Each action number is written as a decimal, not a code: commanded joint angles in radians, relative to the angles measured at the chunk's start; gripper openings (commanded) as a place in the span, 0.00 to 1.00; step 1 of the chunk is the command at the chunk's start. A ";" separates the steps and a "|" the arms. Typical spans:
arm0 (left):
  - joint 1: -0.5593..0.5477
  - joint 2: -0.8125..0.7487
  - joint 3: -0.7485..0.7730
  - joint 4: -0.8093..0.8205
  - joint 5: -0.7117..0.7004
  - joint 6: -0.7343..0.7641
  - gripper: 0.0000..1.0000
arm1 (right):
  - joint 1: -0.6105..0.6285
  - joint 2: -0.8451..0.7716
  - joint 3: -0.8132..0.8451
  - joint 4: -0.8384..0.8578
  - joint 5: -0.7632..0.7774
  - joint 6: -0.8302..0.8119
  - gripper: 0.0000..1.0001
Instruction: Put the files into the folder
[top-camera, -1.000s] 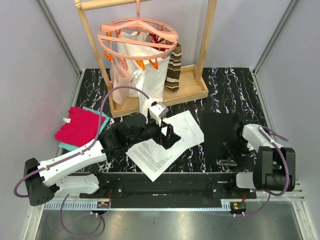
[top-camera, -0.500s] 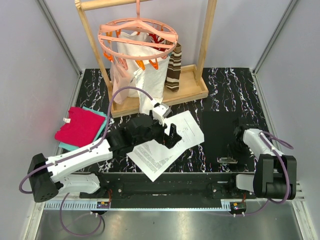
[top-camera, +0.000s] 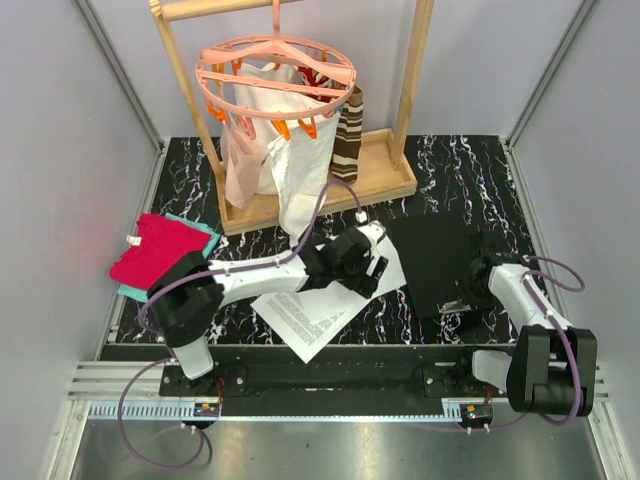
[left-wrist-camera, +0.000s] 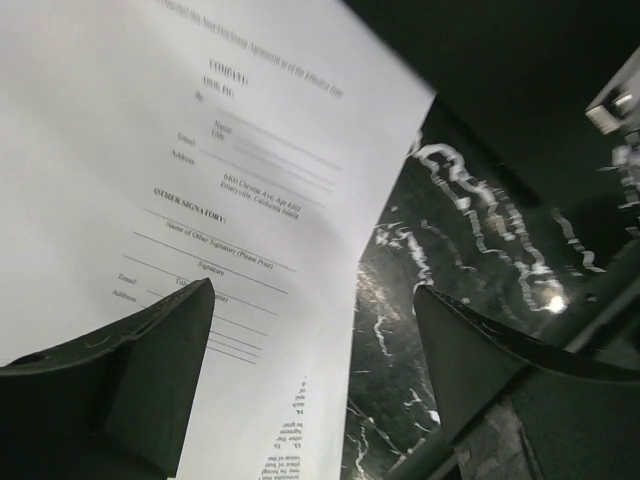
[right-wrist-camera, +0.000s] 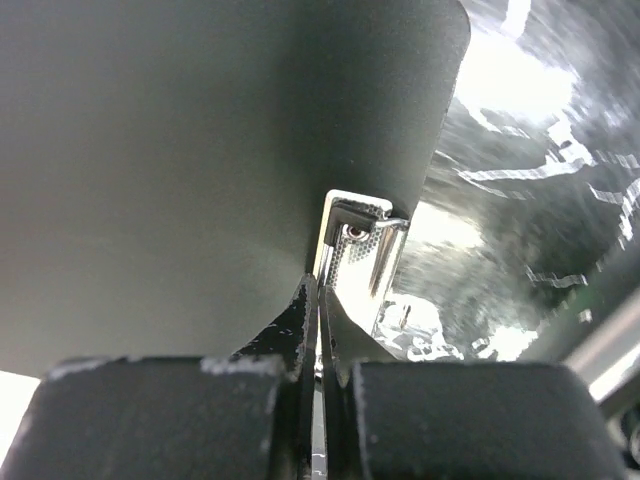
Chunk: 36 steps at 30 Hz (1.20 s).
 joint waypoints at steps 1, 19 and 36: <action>0.012 0.079 0.017 -0.034 -0.023 0.005 0.83 | -0.004 -0.093 0.043 0.099 0.046 -0.233 0.00; 0.152 -0.065 -0.373 0.170 0.000 -0.236 0.84 | 0.114 -0.149 0.196 0.142 -0.132 -0.660 0.00; 0.155 -0.355 -0.358 0.104 0.058 -0.176 0.89 | 0.145 -0.025 0.281 -0.010 0.001 -0.375 0.83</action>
